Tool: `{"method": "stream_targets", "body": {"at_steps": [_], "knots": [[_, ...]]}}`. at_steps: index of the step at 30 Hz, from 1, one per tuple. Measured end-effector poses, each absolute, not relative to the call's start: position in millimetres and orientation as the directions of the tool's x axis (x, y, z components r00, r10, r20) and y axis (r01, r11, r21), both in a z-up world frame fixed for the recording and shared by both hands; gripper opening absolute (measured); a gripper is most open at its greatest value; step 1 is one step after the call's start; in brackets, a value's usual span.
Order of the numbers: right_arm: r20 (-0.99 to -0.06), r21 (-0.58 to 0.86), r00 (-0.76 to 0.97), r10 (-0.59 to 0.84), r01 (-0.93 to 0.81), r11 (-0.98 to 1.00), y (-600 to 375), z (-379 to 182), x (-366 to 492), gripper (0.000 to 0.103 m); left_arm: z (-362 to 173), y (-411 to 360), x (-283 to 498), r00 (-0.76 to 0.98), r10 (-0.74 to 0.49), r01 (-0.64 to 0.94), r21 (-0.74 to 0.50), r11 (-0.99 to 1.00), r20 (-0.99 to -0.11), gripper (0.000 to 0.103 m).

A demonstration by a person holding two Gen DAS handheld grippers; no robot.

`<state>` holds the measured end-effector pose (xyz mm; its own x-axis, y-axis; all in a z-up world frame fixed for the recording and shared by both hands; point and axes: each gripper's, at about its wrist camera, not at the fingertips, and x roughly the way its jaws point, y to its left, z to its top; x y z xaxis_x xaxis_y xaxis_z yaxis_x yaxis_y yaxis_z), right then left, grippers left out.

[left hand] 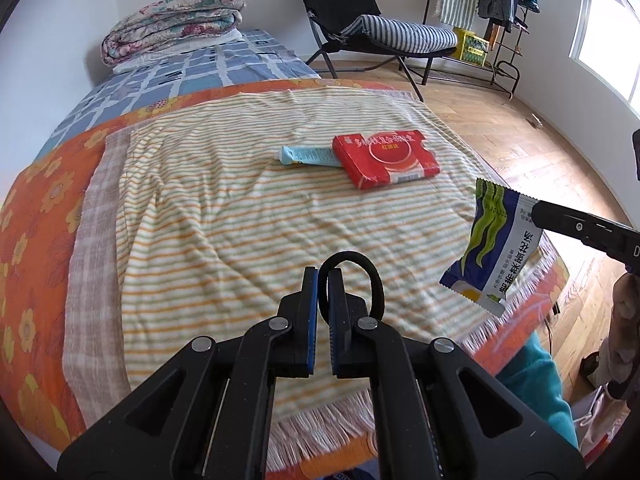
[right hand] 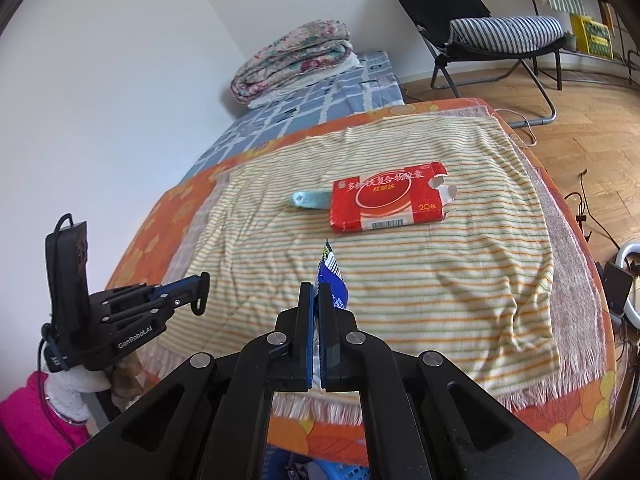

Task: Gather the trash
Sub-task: 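Carry hair tie and blue-green packet over the blue basket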

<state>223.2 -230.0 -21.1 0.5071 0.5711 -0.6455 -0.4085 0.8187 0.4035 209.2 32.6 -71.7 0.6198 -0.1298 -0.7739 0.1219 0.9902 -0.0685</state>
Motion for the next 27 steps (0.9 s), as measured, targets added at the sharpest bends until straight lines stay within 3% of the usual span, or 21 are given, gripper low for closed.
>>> {"method": "stream_targets", "body": {"at_steps": [27], "knots": [[-0.655,0.441,0.392,0.646,-0.496,0.748,-223.0,-15.8,83.0,0.001,-83.3,12.7,59.3,0.579,-0.16,0.152,-0.086,0.985,-0.799,0.003]]}}
